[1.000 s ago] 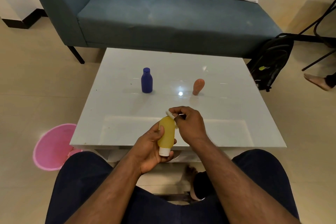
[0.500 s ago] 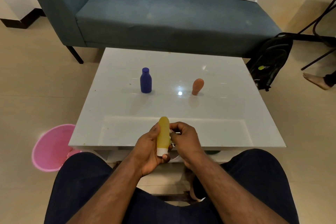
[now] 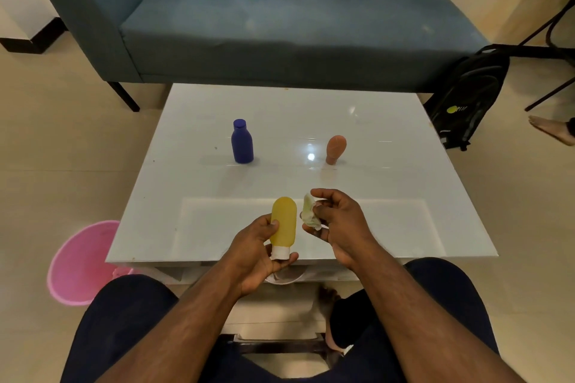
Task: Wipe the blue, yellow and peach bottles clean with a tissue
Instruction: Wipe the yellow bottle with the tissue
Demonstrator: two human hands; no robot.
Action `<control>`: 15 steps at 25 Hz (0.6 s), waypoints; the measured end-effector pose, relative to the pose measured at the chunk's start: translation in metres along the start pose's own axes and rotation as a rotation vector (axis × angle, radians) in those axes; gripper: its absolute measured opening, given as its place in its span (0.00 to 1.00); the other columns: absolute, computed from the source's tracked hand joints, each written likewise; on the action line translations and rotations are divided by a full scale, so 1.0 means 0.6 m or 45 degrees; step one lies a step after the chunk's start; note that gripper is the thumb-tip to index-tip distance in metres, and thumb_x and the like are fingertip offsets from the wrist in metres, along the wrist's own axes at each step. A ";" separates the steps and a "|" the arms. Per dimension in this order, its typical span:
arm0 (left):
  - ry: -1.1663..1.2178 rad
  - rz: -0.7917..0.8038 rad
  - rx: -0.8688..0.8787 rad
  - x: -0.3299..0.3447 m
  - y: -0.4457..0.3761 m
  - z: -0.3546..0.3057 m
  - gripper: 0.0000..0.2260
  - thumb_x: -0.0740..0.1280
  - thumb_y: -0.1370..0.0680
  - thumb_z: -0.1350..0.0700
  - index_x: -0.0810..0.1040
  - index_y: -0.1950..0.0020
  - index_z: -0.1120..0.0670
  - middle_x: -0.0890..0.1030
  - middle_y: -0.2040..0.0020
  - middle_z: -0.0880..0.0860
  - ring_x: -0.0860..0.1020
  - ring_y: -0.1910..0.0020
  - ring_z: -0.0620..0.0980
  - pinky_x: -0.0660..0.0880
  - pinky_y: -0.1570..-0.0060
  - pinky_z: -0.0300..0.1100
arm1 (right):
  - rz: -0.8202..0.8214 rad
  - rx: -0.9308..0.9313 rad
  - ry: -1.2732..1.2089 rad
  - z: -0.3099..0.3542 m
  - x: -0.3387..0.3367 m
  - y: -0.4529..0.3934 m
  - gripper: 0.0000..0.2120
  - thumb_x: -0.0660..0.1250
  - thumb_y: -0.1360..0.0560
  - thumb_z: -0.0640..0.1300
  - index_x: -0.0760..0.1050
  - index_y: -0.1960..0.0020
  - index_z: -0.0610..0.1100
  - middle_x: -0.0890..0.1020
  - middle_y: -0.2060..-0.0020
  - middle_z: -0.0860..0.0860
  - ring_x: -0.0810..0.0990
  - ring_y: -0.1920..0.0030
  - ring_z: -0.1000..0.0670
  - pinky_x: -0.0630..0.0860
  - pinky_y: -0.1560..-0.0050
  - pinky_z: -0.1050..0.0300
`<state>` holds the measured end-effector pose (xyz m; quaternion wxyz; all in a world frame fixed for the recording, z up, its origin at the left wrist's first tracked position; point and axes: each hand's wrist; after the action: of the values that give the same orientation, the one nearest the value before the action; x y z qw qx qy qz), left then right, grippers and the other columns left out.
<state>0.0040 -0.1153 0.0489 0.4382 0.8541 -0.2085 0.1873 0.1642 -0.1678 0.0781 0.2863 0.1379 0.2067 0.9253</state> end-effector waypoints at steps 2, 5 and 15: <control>-0.115 -0.066 0.037 0.008 -0.023 -0.007 0.14 0.63 0.17 0.58 0.74 0.31 0.56 0.77 0.36 0.60 0.79 0.41 0.61 0.79 0.44 0.65 | 0.035 0.032 -0.078 0.005 -0.010 -0.023 0.15 0.61 0.23 0.30 0.78 0.44 0.45 0.78 0.46 0.41 0.81 0.47 0.39 0.81 0.55 0.49; -0.271 -0.157 0.093 0.020 -0.054 -0.028 0.15 0.64 0.17 0.58 0.72 0.30 0.53 0.77 0.35 0.59 0.80 0.39 0.61 0.79 0.44 0.65 | 0.061 0.114 -0.154 0.015 -0.025 -0.062 0.13 0.59 0.21 0.32 0.77 0.42 0.44 0.80 0.44 0.42 0.82 0.47 0.40 0.80 0.53 0.50; -0.635 -0.308 0.331 0.030 -0.222 -0.105 0.15 0.64 0.17 0.58 0.70 0.30 0.52 0.76 0.30 0.54 0.77 0.34 0.57 0.75 0.34 0.58 | -0.032 0.029 0.583 -0.025 -0.044 -0.169 0.15 0.70 0.26 0.43 0.77 0.40 0.49 0.79 0.51 0.50 0.81 0.52 0.48 0.81 0.51 0.51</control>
<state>0.0794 0.0039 0.0032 0.2798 0.9412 -0.1806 -0.0568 0.2275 -0.1116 0.0147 0.2419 -0.0750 0.2783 0.9265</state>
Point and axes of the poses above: each hand's wrist, its own y-axis away from the middle knuckle, its own x-axis out of the palm, z = x × y
